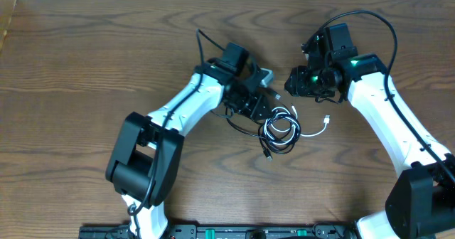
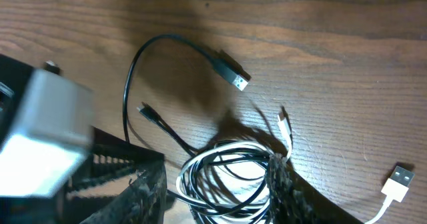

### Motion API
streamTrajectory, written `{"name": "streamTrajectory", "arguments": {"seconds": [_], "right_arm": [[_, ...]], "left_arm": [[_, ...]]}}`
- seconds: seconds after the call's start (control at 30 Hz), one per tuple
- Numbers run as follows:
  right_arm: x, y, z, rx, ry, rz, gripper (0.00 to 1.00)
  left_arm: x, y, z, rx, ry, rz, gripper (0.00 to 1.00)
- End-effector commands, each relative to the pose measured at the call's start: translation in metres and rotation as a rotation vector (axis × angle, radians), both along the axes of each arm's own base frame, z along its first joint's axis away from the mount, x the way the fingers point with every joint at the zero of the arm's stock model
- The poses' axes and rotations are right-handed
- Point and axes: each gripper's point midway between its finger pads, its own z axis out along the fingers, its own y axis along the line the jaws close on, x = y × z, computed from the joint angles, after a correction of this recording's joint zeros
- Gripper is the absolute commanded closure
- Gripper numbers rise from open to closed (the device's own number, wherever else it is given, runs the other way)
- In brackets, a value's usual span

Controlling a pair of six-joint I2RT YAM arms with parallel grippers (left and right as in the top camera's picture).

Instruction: Untangle cables

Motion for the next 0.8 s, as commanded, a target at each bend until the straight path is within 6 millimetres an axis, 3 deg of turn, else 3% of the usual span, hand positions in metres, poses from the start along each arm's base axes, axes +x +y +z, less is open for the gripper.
{"name": "streamTrajectory", "arguments": {"seconds": [0.0, 0.17, 0.47, 0.5, 0.57, 0.67, 0.77], "right_arm": [[-0.003, 0.003, -0.002, -0.005, 0.011, 0.014, 0.55], [-0.005, 0.005, -0.003, -0.006, 0.017, 0.020, 0.55], [-0.007, 0.007, -0.003, -0.009, 0.019, 0.029, 0.54], [-0.007, 0.006, -0.003, -0.009, 0.020, 0.029, 0.54], [-0.008, 0.006, -0.003, -0.010, 0.023, 0.029, 0.54], [-0.008, 0.006, -0.004, -0.012, 0.021, 0.034, 0.54], [-0.008, 0.003, -0.005, -0.031, 0.020, 0.035, 0.53]], "left_arm": [[0.000, 0.007, -0.018, 0.102, -0.021, 0.021, 0.63], [0.004, 0.012, -0.030, 0.193, -0.072, 0.028, 0.63], [-0.012, -0.014, -0.054, 0.183, -0.054, -0.046, 0.63], [-0.014, -0.016, -0.054, 0.183, -0.054, -0.053, 0.70], [-0.015, -0.018, -0.054, 0.181, -0.059, -0.057, 0.92], [-0.009, -0.016, -0.047, 0.172, -0.071, -0.043, 0.92], [0.009, -0.012, -0.018, 0.136, -0.114, 0.011, 0.92]]}}
